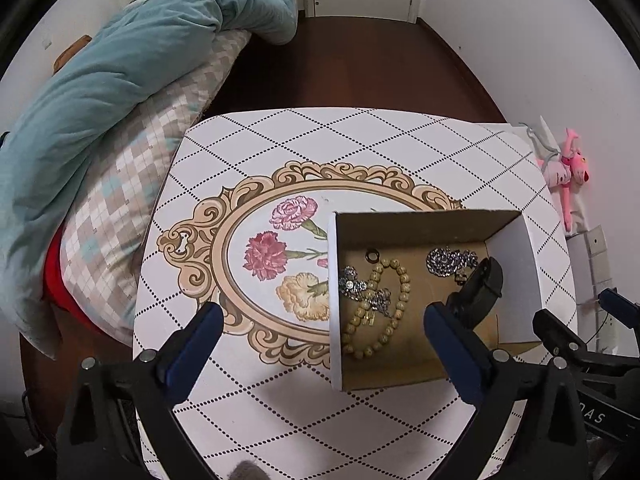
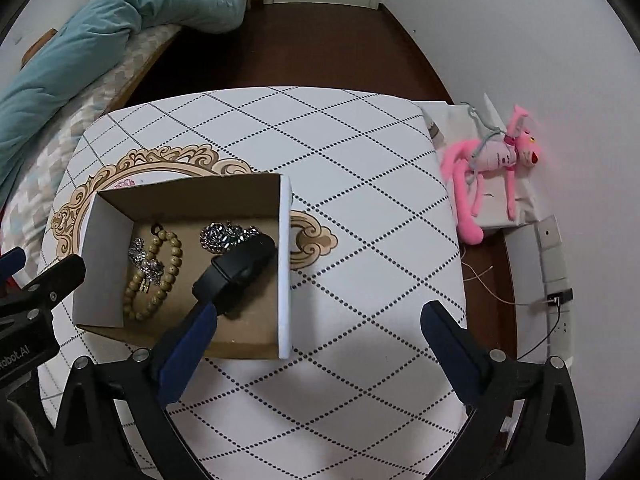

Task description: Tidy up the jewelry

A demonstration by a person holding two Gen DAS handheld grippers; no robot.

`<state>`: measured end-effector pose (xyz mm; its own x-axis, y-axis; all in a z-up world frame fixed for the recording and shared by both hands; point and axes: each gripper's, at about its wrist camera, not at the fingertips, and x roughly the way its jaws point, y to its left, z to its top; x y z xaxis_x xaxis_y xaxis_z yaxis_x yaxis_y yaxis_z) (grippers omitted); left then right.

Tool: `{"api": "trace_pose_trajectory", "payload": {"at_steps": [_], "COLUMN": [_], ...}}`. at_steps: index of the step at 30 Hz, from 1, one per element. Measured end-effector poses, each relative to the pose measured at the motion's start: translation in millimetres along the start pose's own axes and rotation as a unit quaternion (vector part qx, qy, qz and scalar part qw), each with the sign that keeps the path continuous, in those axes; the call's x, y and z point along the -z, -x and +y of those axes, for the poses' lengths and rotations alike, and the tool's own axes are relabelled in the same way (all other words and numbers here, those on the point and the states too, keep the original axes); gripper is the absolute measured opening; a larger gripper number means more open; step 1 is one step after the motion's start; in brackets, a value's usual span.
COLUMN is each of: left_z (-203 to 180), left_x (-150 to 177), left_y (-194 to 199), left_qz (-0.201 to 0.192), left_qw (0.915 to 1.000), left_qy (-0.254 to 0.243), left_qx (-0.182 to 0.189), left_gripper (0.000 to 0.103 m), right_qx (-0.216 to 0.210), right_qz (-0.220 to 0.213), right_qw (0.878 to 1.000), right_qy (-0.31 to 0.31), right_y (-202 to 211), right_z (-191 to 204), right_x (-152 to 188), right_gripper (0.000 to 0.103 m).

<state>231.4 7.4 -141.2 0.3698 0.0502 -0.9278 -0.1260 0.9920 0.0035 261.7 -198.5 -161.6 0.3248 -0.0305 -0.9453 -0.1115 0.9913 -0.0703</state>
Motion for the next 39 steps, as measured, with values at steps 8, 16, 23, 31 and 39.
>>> {"api": "trace_pose_trajectory", "payload": {"at_steps": [8, 16, 23, 31, 39], "left_z": [-7, -10, -7, -2, 2], "left_x": [9, 30, 50, 69, 85], "left_y": [23, 82, 141, 197, 229], "left_qz": [-0.014, -0.061, -0.106, -0.152, -0.159], "left_qw": [0.9999, 0.9980, 0.9942, 0.9884, 0.9871], "left_qy": [-0.005, -0.019, -0.017, -0.004, 0.011], "left_qx": [0.001, -0.003, 0.000, 0.007, 0.019], "left_gripper": [0.102, 0.102, 0.102, 0.102, 0.102], "right_qx": [0.000, 0.002, -0.002, -0.004, -0.008], "right_qz": [-0.023, -0.079, -0.132, -0.179, -0.209], "right_qw": [1.000, 0.996, 0.991, 0.983, 0.977], "right_qy": [-0.009, -0.028, -0.030, -0.029, -0.029], "right_y": [23, 86, 156, 220, 269], "right_z": [-1, -13, -15, -14, -13], "right_x": [10, 32, 59, 83, 108], "right_gripper": [0.103, 0.103, 0.103, 0.103, 0.103]}}
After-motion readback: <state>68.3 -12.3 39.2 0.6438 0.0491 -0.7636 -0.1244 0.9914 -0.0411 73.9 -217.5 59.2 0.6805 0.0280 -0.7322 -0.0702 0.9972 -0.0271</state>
